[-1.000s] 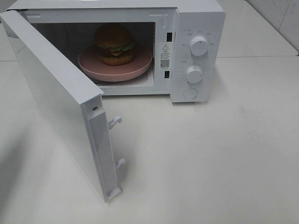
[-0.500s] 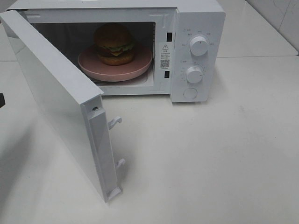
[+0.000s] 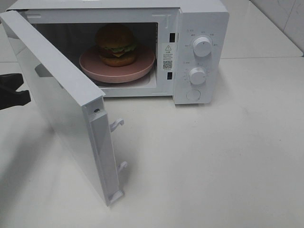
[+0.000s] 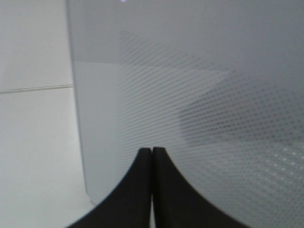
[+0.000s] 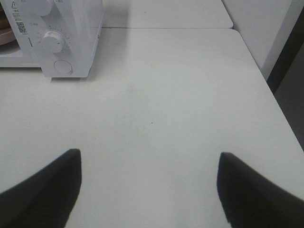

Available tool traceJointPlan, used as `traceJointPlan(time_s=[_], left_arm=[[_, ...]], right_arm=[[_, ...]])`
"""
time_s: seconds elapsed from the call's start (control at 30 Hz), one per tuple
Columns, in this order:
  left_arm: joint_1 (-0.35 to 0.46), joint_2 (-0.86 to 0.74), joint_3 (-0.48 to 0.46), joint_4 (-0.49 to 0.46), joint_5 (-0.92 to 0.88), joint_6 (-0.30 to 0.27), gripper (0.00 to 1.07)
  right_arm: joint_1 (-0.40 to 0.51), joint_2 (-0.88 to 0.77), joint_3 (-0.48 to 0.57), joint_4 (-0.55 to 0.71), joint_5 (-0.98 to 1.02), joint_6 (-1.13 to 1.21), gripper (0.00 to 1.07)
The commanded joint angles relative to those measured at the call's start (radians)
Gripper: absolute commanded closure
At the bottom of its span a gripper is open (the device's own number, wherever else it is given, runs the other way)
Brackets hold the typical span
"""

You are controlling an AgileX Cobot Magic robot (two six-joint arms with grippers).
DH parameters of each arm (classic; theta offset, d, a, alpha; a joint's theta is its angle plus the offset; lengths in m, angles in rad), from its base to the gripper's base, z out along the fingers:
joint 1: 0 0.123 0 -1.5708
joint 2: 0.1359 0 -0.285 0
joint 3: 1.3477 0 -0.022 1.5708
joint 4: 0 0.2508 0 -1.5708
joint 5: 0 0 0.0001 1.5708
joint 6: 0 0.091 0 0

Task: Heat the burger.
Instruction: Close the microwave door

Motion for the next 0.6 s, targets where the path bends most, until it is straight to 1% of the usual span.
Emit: traceJointPlan(time_s=[0.03, 0.1, 0.13, 0.2, 0.3, 0.37, 0.47, 0.5, 0.57, 0.6], left_arm=[[-0.033, 0.018, -0.025, -0.002, -0.010, -0.001, 1.07], [-0.062, 0.041, -0.045, -0.028, -0.007, 0.000, 1.07], [-0.062, 0.041, -0.045, -0.028, -0.007, 0.000, 1.07], [-0.093, 0.069, -0.082, -0.035, -0.007, 0.000, 1.07], [-0.101, 0.073, -0.089, -0.037, -0.003, 0.000, 1.07], [-0.129, 0.091, -0.127, -0.046, 0.016, 0.000, 1.07], [-0.136, 0.095, -0.135, -0.046, 0.022, 0.000, 1.07], [-0.149, 0.104, -0.154, -0.053, 0.024, 0.000, 1.07], [-0.157, 0.112, -0.163, -0.055, 0.024, 0.000, 1.07], [-0.179, 0.125, -0.182, -0.066, 0.025, 0.000, 1.07]], right_arm=[[-0.003, -0.026, 0.002, 0.000, -0.005, -0.007, 0.31], [-0.003, -0.026, 0.002, 0.000, -0.005, -0.007, 0.31], [-0.003, -0.026, 0.002, 0.000, -0.005, -0.007, 0.31], [-0.003, -0.026, 0.002, 0.000, -0.005, -0.007, 0.31], [-0.003, -0.026, 0.002, 0.000, -0.005, -0.007, 0.31], [-0.003, -0.026, 0.002, 0.000, -0.005, -0.007, 0.31], [-0.003, -0.026, 0.002, 0.000, -0.005, -0.007, 0.31], [-0.003, -0.026, 0.002, 0.000, -0.005, -0.007, 0.31], [-0.003, -0.026, 0.002, 0.000, -0.005, -0.007, 0.31], [-0.003, -0.026, 0.002, 0.000, -0.005, -0.007, 0.31]])
